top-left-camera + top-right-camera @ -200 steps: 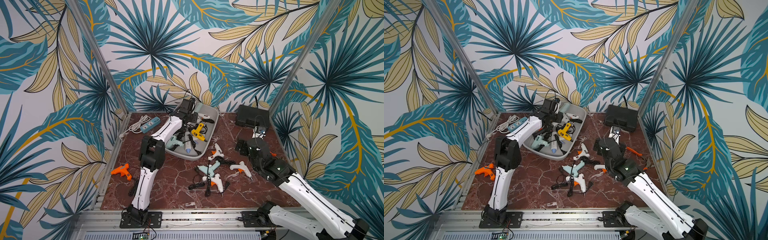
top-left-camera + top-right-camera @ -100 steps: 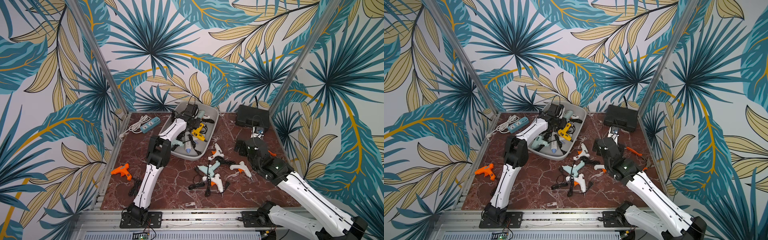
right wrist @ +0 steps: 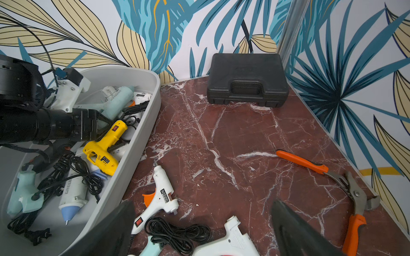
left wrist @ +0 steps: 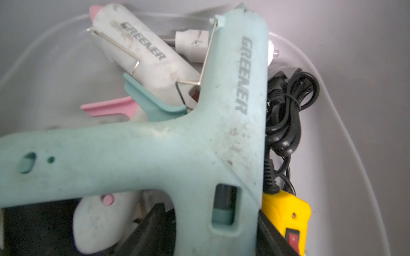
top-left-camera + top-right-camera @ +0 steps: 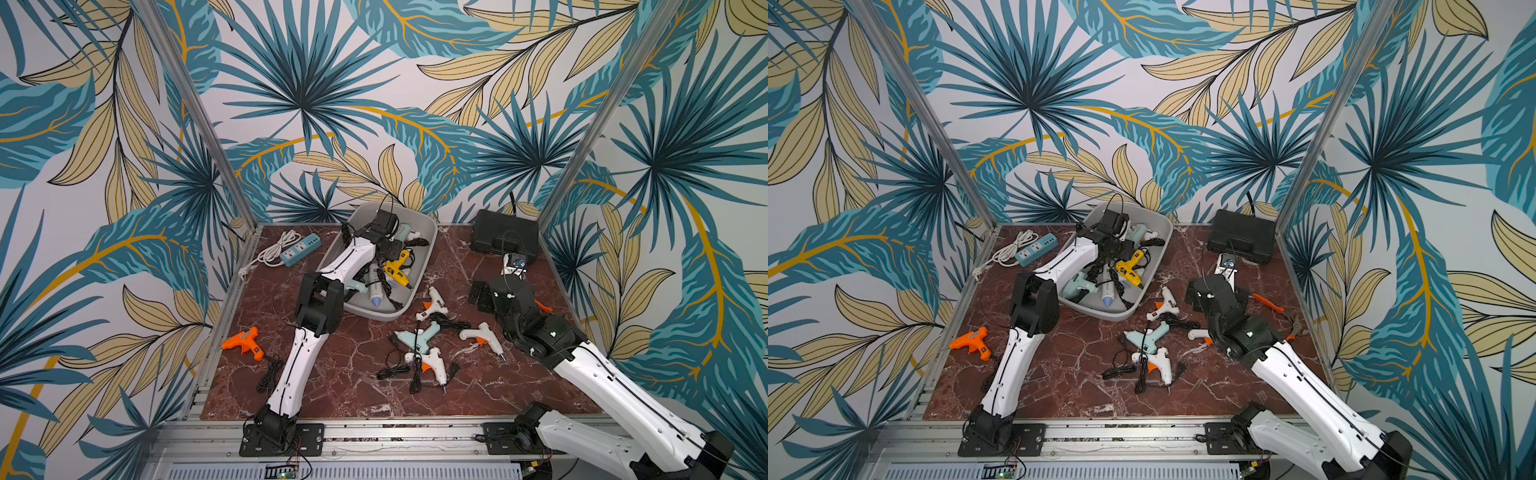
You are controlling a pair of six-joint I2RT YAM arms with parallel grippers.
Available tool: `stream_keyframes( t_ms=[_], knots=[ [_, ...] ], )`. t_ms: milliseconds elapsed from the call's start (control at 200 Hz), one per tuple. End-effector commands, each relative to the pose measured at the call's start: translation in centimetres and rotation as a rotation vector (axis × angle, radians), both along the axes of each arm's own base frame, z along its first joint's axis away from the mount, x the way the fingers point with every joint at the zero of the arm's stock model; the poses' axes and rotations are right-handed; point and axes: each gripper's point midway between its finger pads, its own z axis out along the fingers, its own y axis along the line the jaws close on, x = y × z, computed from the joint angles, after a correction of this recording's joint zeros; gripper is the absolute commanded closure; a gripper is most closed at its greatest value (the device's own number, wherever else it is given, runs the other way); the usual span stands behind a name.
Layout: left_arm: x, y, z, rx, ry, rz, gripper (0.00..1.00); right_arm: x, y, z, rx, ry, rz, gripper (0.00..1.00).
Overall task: Put the hot melt glue gun into the storage box
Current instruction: Place the hot melt adhesive gun in the storage box.
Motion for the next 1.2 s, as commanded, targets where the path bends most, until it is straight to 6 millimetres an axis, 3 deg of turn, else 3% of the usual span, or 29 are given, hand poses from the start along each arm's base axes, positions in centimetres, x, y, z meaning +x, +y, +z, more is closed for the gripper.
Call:
stream_keyframes(
  t_ms=[0,80,110,130,270,406,476,621,766,907,1007,1197],
  knots=[
    [-0.6,-1.7,5.2,-0.025,-0.071,-0.044,0.3,-0.1,-0.4,0.0,-0.011,0.013,-0.021,0.01],
    [-1.1,-2.0,8.0,-0.037,-0.112,-0.051,0.26,0.0,-0.3,0.0,-0.014,0.017,-0.018,0.01],
    [-1.2,-2.0,8.2,-0.032,-0.114,-0.051,0.24,0.0,-0.3,0.0,-0.015,0.017,-0.017,0.01],
    [-1.5,-1.9,10.4,-0.046,-0.145,-0.051,0.23,0.0,-0.3,0.0,-0.015,0.017,-0.018,0.0],
    [-2.6,-0.8,14.7,-0.062,-0.197,-0.02,0.21,0.0,-0.4,0.1,-0.027,0.022,-0.019,0.0],
    [-3.2,2.3,17.0,-0.039,-0.245,0.09,0.23,0.1,-0.4,0.1,-0.031,0.025,-0.023,0.0],
    [-3.3,4.9,17.5,-0.021,-0.256,0.185,0.3,0.2,-0.3,-0.1,-0.032,0.03,-0.02,0.0],
    [-2.5,11.5,16.5,0.04,-0.262,0.389,0.41,0.3,-0.1,-0.4,-0.031,0.039,-0.014,0.01],
    [-1.2,15.3,14.7,0.112,-0.253,0.496,0.49,0.4,0.1,-0.7,-0.026,0.042,-0.012,0.0],
    [0.4,16.8,13.0,0.138,-0.241,0.54,0.66,0.3,0.1,-0.9,-0.028,0.048,-0.009,0.01],
    [1.7,17.2,11.4,0.143,-0.205,0.541,0.66,0.2,-0.1,-1.0,-0.032,0.051,-0.015,0.01],
    [4.0,15.9,9.8,0.117,-0.2,0.474,0.57,0.2,-0.1,-0.9,-0.029,0.049,-0.019,0.0]
  ],
)
